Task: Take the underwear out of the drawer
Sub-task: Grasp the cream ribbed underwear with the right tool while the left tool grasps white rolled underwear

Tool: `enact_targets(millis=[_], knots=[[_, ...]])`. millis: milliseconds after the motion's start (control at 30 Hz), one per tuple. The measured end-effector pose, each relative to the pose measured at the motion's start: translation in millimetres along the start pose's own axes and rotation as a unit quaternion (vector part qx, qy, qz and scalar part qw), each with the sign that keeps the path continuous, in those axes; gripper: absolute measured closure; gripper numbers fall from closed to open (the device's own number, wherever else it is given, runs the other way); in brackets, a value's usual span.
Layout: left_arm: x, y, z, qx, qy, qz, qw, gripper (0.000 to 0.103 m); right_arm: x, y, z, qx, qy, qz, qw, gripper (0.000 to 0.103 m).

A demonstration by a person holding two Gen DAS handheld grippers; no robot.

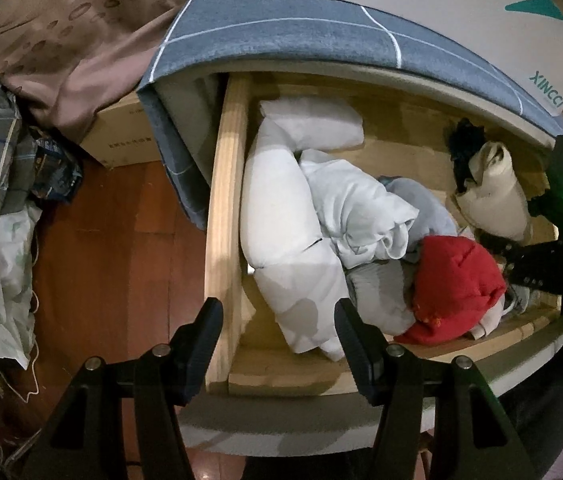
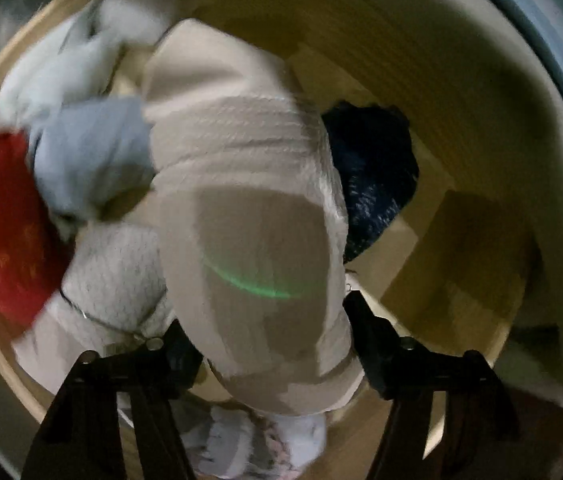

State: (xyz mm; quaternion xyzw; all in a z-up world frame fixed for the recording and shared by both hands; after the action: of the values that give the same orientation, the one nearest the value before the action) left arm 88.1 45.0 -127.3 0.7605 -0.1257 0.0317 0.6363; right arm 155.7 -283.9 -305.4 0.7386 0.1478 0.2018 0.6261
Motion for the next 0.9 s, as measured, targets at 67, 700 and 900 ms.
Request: enact_targets(millis=[67, 700, 900], knots=[[1.1, -1.4, 1.0, -0.003, 0.005, -0.002, 1.0, 0.043, -7.2, 3.8, 6.1, 0.021, -0.039, 0.011, 0.999, 0.044], [17.8, -29.8, 10.1, -0.044, 0.077, -0.077, 0.9931, 0.043, -82.9, 79.7, 17.6, 0.17, -0.253, 0.098, 0.947, 0.049], [20.8, -47.4, 16.8, -0.029, 0.093, -0.098, 0.9904, 0.043, -100.1, 83.2, 29.2, 0.207, -0.277, 0.117, 0.931, 0.049]])
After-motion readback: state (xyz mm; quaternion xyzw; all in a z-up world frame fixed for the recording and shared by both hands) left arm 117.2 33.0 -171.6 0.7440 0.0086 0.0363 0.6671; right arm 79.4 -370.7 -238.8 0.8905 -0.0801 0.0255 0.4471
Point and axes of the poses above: each gripper's, at about its wrist camera, not at the fingertips, and y roughly against the way its jaws point, z to its right, x to its top, the point moved 8 cm from there along -y, roughly the way its jaws point, and after that the axes turned 13 degrees about x, right-handed, at the moved point
